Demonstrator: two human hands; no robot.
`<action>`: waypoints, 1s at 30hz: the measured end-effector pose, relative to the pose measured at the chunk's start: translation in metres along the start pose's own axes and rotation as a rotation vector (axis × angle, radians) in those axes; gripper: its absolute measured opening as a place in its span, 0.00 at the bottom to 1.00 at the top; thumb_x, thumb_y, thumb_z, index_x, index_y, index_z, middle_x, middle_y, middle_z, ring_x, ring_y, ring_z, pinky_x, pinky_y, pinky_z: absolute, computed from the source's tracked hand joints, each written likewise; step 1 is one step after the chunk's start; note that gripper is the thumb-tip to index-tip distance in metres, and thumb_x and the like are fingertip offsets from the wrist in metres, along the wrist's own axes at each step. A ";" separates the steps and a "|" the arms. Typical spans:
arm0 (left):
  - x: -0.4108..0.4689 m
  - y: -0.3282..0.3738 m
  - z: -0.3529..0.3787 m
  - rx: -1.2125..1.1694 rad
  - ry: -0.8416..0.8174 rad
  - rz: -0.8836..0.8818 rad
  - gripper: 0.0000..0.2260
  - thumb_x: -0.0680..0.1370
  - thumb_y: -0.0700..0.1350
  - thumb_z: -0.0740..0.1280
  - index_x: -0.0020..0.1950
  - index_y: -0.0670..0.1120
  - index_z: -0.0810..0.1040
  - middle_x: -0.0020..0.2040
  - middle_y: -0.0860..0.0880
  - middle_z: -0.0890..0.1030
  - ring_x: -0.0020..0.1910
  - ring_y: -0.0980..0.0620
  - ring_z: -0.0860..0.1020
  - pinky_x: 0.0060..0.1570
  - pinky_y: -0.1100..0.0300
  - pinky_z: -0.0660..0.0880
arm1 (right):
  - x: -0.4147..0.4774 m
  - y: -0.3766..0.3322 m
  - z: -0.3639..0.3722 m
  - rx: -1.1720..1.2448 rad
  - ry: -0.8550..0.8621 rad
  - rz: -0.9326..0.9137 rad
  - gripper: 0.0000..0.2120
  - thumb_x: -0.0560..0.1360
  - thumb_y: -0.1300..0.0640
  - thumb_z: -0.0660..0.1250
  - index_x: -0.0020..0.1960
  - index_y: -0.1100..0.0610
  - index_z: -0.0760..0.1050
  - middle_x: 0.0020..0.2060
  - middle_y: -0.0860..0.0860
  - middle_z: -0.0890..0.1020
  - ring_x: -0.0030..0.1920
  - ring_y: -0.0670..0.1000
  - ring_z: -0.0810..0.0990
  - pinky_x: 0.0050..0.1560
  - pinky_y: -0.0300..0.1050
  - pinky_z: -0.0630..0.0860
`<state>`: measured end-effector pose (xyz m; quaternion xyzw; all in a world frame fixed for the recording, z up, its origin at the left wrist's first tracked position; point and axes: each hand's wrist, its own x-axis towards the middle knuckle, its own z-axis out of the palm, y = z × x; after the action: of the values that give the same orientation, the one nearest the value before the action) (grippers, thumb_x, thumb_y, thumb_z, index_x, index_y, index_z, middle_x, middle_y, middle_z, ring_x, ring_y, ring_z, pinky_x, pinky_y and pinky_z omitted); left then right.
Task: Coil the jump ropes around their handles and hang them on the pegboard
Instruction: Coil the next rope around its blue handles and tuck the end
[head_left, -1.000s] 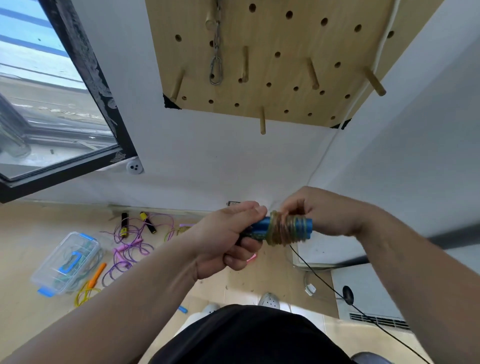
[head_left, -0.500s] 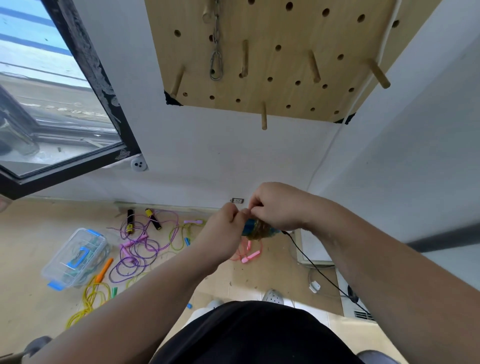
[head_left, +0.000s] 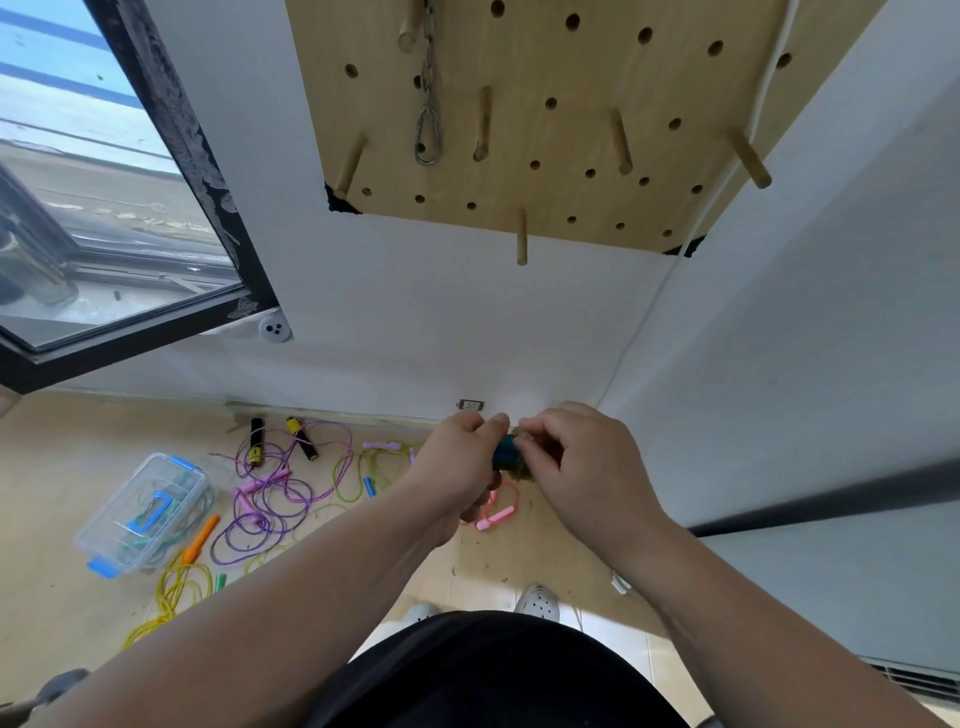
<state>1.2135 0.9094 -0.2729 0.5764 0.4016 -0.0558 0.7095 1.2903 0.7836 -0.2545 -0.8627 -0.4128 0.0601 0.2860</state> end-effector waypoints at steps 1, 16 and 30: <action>0.000 0.001 0.002 -0.010 0.004 -0.004 0.13 0.85 0.52 0.59 0.45 0.45 0.66 0.31 0.46 0.67 0.21 0.53 0.61 0.24 0.65 0.57 | -0.004 0.001 0.002 0.003 0.002 -0.026 0.04 0.78 0.55 0.68 0.49 0.50 0.83 0.37 0.42 0.76 0.40 0.44 0.75 0.40 0.39 0.73; -0.015 0.025 -0.004 -0.077 -0.105 -0.144 0.15 0.85 0.52 0.60 0.41 0.46 0.70 0.26 0.49 0.64 0.24 0.53 0.55 0.28 0.62 0.51 | -0.002 0.003 -0.016 -0.282 -0.047 -0.382 0.17 0.75 0.50 0.61 0.56 0.57 0.82 0.35 0.48 0.76 0.30 0.51 0.75 0.26 0.40 0.64; -0.039 0.058 -0.023 -0.056 -0.143 0.061 0.17 0.84 0.58 0.60 0.46 0.45 0.73 0.27 0.42 0.71 0.21 0.50 0.61 0.25 0.62 0.56 | 0.001 -0.018 -0.010 -0.182 0.255 -0.354 0.19 0.78 0.53 0.61 0.63 0.62 0.79 0.45 0.54 0.84 0.39 0.54 0.83 0.33 0.48 0.80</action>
<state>1.2073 0.9337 -0.2037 0.5629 0.3338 -0.0640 0.7534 1.2826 0.7886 -0.2364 -0.7998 -0.5218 -0.1378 0.2630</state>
